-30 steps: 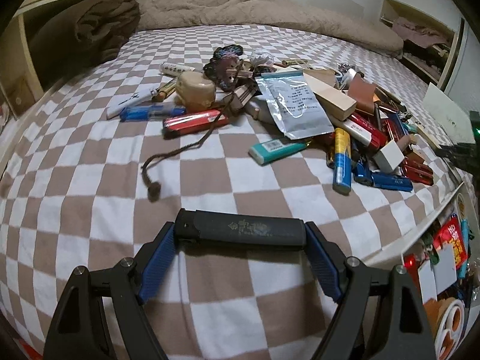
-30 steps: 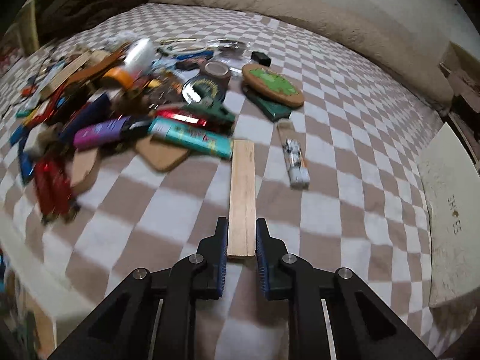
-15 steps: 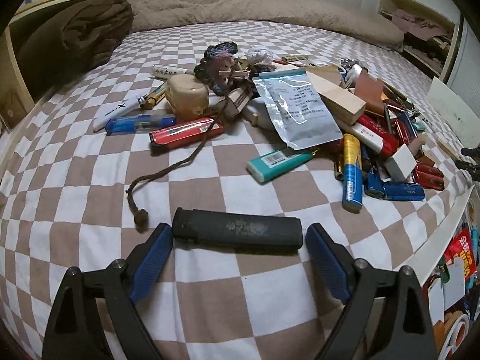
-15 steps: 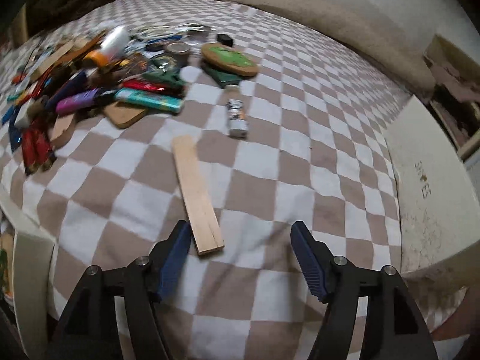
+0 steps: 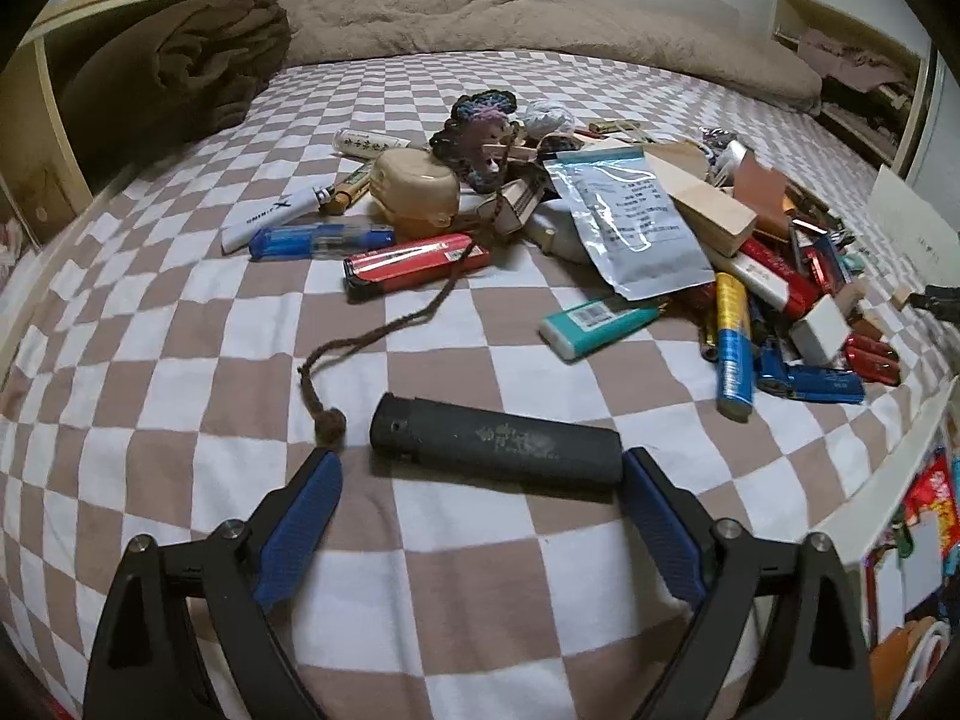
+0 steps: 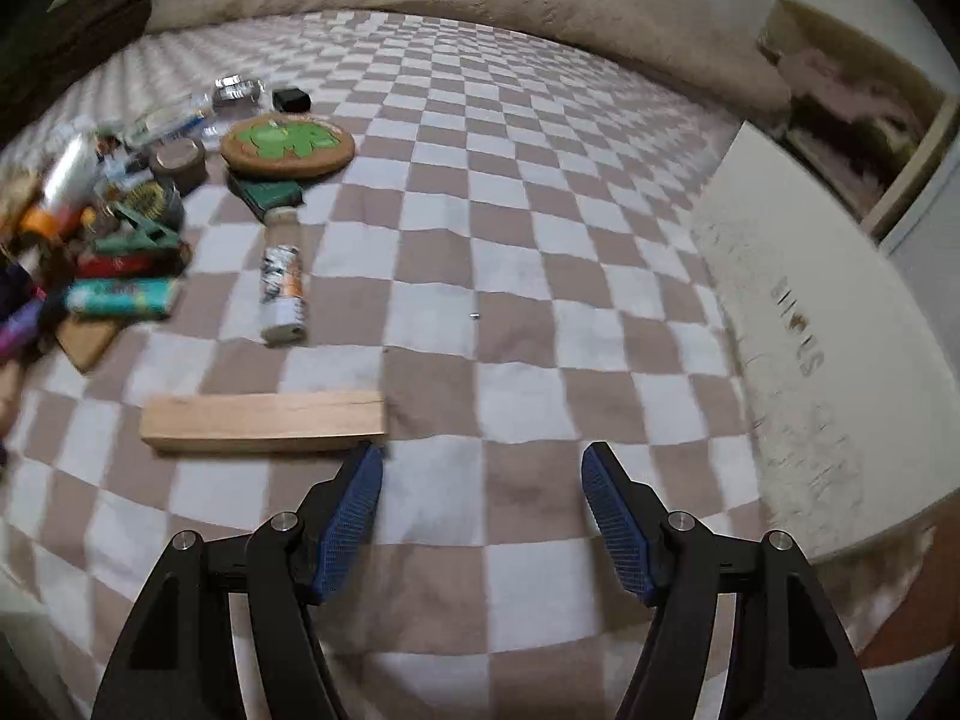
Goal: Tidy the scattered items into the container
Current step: 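Close the right tool on the flat wooden stick and lift it, then carry the wooden stick toward the white box while the left tool carries the black case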
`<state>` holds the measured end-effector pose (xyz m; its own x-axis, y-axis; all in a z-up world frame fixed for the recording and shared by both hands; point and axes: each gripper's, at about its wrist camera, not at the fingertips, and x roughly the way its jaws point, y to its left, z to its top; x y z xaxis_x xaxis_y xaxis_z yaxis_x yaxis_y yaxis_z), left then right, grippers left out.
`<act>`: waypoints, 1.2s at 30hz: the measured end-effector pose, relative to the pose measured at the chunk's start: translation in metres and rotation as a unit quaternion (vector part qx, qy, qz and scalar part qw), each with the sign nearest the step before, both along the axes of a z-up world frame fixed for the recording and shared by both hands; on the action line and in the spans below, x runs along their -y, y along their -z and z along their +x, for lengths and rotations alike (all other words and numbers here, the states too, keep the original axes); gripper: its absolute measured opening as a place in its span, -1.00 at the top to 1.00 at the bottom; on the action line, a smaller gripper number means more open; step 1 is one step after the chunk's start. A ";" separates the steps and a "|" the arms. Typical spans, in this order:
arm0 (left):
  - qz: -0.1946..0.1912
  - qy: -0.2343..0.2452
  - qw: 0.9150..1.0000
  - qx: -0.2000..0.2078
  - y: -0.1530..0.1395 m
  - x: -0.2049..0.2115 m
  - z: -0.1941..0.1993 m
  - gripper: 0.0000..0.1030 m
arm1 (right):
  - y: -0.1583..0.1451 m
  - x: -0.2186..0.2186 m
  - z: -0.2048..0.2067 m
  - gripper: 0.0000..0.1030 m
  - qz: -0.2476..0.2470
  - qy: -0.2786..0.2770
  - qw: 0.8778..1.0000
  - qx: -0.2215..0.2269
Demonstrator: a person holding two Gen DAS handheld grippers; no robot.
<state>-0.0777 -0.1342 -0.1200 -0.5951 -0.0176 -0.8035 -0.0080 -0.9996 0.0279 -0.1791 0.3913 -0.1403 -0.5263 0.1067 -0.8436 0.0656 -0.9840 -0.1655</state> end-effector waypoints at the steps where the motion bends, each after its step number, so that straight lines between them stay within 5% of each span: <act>1: -0.006 -0.001 1.000 0.000 0.002 0.000 -0.002 -0.98 | -0.001 0.003 0.004 -0.35 -0.025 -0.011 1.000 0.001; 2: -0.009 -0.001 1.000 -0.001 0.003 0.000 -0.004 -1.00 | -0.001 0.007 0.007 -0.37 -0.046 -0.024 0.999 0.000; 4: -0.011 0.004 1.000 -0.010 0.004 0.000 -0.006 -1.00 | -0.003 0.019 0.015 -0.99 -0.067 -0.048 0.996 -0.011; 10: 0.002 0.008 1.000 -0.020 0.004 0.005 -0.005 -1.00 | -0.007 0.054 0.021 -1.00 -0.061 -0.095 0.993 -0.046; 18: 0.003 0.021 0.999 -0.031 0.004 0.005 0.001 -1.00 | 0.012 0.055 -0.005 -1.00 -0.044 -0.060 0.997 -0.030; 23: 0.001 0.029 0.999 -0.042 0.003 0.005 0.007 -0.95 | 0.018 0.042 -0.007 -0.92 -0.083 -0.022 0.996 -0.029; 28: 0.000 0.029 0.999 -0.042 0.004 0.004 0.007 -0.94 | 0.015 0.052 -0.006 -0.92 -0.055 -0.036 0.997 -0.041; 36: 0.002 0.040 0.998 -0.047 0.002 0.003 0.008 -0.66 | 0.017 0.057 0.004 -0.92 -0.040 -0.034 0.997 -0.059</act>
<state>-0.0693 -0.1372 -0.1224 -0.6678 0.0360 -0.7435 -0.0860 -0.9959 0.0291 -0.1750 0.3347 -0.1573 -0.6255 0.0023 -0.7802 0.1170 -0.9884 -0.0967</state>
